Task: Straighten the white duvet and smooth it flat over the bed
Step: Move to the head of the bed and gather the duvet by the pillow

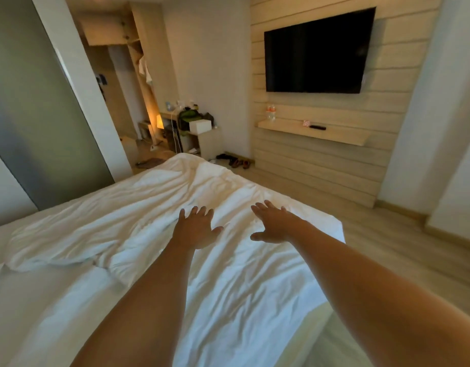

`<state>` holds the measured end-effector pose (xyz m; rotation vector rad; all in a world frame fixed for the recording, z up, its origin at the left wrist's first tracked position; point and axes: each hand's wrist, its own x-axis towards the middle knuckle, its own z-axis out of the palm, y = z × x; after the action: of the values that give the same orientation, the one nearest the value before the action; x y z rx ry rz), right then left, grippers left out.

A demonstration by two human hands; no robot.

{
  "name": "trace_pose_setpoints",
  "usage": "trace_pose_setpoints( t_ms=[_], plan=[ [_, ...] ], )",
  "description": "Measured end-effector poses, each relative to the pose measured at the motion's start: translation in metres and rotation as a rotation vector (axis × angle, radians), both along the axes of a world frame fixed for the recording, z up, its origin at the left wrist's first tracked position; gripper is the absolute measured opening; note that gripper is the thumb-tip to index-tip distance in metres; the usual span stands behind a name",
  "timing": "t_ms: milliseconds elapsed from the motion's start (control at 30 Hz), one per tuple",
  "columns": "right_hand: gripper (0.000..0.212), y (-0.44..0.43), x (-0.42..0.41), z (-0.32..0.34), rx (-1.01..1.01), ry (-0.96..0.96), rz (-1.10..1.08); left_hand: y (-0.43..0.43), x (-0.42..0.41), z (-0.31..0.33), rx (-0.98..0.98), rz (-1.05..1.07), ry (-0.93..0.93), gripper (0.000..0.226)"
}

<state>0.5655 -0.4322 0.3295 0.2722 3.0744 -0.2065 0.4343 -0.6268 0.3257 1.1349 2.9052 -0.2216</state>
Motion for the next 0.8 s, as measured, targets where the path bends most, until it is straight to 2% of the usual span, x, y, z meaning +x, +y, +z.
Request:
trace_pose_setpoints(
  t_ms=[333, 567, 800],
  plan=[
    [0.086, 0.240, 0.004, 0.014, 0.056, 0.001, -0.192, 0.276, -0.018, 0.000, 0.006, -0.190, -0.020, 0.071],
    [0.087, 0.427, 0.010, 0.053, 0.094, 0.005, -0.173, 0.469, -0.010, 0.014, 0.130, -0.127, -0.105, 0.076],
    [0.091, 0.564, -0.028, 0.043, 0.039, -0.009, -0.147, 0.605, -0.038, 0.018, 0.077, -0.067, -0.065, 0.080]
  ],
)
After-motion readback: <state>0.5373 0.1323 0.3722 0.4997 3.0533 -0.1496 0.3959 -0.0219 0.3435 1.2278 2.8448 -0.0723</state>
